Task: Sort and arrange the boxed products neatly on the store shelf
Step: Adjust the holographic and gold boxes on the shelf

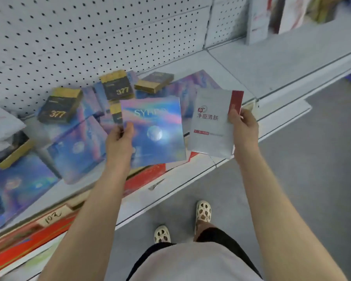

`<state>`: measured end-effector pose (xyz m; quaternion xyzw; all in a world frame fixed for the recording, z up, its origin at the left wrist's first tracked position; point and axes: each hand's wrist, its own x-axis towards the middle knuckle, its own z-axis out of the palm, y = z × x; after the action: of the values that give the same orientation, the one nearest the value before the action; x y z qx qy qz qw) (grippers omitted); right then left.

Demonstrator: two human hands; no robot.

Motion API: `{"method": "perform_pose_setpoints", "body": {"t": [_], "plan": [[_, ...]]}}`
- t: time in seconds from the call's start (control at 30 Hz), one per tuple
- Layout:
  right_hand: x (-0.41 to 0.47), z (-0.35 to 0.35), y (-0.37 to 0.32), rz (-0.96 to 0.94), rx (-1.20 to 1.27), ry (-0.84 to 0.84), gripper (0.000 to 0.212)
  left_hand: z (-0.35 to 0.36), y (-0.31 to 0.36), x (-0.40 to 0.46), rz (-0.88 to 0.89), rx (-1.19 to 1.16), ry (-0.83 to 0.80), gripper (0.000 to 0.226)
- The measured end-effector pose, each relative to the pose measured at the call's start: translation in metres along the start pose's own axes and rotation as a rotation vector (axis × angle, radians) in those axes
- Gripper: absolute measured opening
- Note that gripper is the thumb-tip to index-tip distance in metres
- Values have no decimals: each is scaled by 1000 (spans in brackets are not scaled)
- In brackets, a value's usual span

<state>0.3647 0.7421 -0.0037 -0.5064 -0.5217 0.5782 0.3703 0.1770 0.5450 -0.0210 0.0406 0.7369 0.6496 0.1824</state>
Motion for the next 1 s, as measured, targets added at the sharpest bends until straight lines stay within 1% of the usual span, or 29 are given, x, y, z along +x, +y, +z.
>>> {"method": "perform_pose_setpoints", "body": {"t": [0.07, 0.13, 0.27, 0.4, 0.5, 0.63, 0.8, 1.0], "plan": [[3, -29, 5, 2, -17, 41, 9, 24, -3, -9, 41, 31, -65, 20], [11, -57, 11, 9, -26, 74, 12, 52, -5, -17, 44, 44, -138, 14], [39, -116, 14, 26, -19, 104, 12, 120, -6, -32, 38, 47, -206, 22], [86, -180, 2, 17, -12, 97, 17, 204, -3, -53, 28, -13, -207, 23], [125, -229, -10, 5, -37, 103, 14, 270, -2, -72, 34, -20, -228, 22], [179, -280, -22, -4, -41, 98, 11, 347, 6, -88, 39, -67, -191, 26], [248, -312, -34, 9, -20, 128, 5, 420, 19, -77, 36, -24, -227, 24], [354, -311, -55, -23, -39, 97, 19, 504, 34, -26, 77, -82, -188, 24]]}}
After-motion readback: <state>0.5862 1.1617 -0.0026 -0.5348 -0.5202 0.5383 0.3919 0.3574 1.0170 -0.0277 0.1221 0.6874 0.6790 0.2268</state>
